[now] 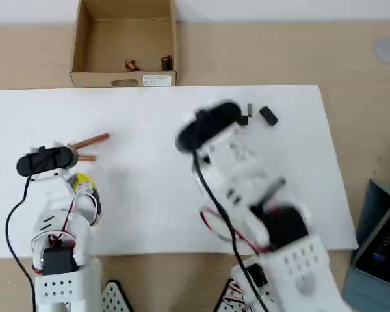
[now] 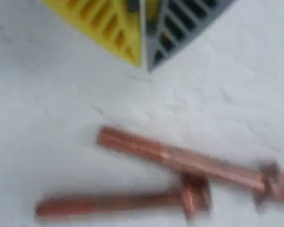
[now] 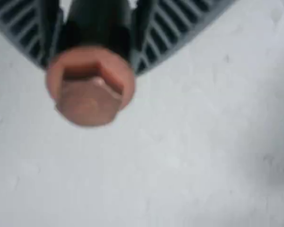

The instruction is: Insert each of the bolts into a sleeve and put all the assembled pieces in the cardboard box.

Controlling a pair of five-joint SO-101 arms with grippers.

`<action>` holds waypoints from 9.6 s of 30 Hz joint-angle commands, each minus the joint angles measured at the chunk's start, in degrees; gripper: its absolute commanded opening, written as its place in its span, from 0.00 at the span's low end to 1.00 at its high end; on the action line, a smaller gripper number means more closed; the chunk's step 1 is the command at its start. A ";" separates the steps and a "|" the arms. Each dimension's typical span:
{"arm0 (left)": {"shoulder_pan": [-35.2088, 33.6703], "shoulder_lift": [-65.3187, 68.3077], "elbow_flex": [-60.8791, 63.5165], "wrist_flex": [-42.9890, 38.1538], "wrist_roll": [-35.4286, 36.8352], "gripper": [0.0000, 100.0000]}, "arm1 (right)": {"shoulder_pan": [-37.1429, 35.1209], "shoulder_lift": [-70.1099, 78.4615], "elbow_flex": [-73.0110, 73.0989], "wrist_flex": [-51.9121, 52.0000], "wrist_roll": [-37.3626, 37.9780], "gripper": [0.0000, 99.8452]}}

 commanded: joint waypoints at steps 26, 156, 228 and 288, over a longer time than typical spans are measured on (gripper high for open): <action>-0.44 -0.22 0.79 2.11 -1.85 0.00 | 0.92 100.18 -102.73 -15.91 9.93 0.01; -0.62 -0.22 0.79 2.11 -1.93 0.00 | 23.52 102.64 -89.98 31.03 68.13 0.18; -0.97 -0.22 0.53 2.37 -1.93 0.00 | 19.56 36.44 -45.23 38.77 7.56 0.01; -9.05 115.91 -99.34 38.07 50.64 0.00 | 42.33 12.70 -18.24 27.69 -6.51 0.01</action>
